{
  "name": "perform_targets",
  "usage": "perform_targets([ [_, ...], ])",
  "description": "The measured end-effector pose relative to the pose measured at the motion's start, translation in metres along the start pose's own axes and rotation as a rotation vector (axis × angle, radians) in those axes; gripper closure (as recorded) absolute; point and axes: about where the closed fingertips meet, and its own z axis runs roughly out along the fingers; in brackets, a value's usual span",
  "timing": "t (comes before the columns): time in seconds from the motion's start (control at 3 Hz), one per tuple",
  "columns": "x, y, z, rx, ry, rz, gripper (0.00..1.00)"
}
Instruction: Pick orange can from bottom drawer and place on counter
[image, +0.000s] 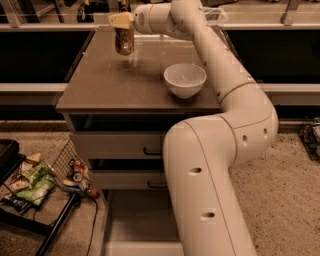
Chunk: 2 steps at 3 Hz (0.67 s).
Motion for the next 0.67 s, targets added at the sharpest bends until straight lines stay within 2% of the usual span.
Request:
perform_targets([
  [0.33, 0.024, -0.009, 0.025, -0.010, 0.015, -0.008, 1.00],
  [0.67, 0.045, -0.021, 0.046, -0.003, 0.007, -0.029, 0.82],
])
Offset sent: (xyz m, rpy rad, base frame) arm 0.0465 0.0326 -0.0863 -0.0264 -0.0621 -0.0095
